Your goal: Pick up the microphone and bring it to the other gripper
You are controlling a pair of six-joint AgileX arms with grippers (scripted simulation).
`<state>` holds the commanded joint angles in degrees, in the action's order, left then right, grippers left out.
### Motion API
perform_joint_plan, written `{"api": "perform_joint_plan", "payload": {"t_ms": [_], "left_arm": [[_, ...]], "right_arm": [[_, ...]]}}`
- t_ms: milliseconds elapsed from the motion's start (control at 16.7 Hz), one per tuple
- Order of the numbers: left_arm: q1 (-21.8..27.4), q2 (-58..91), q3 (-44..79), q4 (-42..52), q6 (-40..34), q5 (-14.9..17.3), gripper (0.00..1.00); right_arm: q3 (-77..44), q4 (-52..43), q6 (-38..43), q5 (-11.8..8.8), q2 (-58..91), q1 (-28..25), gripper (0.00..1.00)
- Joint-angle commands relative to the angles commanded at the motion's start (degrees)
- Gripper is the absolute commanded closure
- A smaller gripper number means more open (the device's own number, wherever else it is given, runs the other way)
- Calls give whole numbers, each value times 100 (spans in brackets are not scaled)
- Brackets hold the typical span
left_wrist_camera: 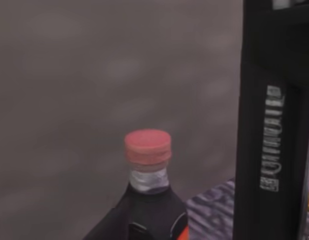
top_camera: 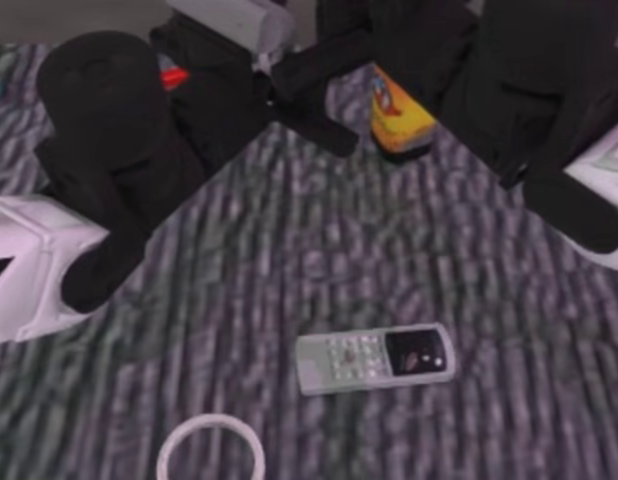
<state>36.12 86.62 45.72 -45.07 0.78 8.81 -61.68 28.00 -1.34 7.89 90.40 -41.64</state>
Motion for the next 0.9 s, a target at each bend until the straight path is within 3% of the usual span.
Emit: {"api": "perform_joint_plan", "payload": {"t_ms": [360, 720, 900], "left_arm": [[-232, -40, -156, 27, 67, -170, 0], [-476, -1305, -1175, 246, 53, -48, 0], [-534, -1607, -1447, 285, 54, -3, 0]], "right_arm": [[10, 13, -59, 27, -147, 17, 100], [489, -20, -35, -485, -662, 474, 100], [613, -20, -49, -622, -807, 608, 100]]}}
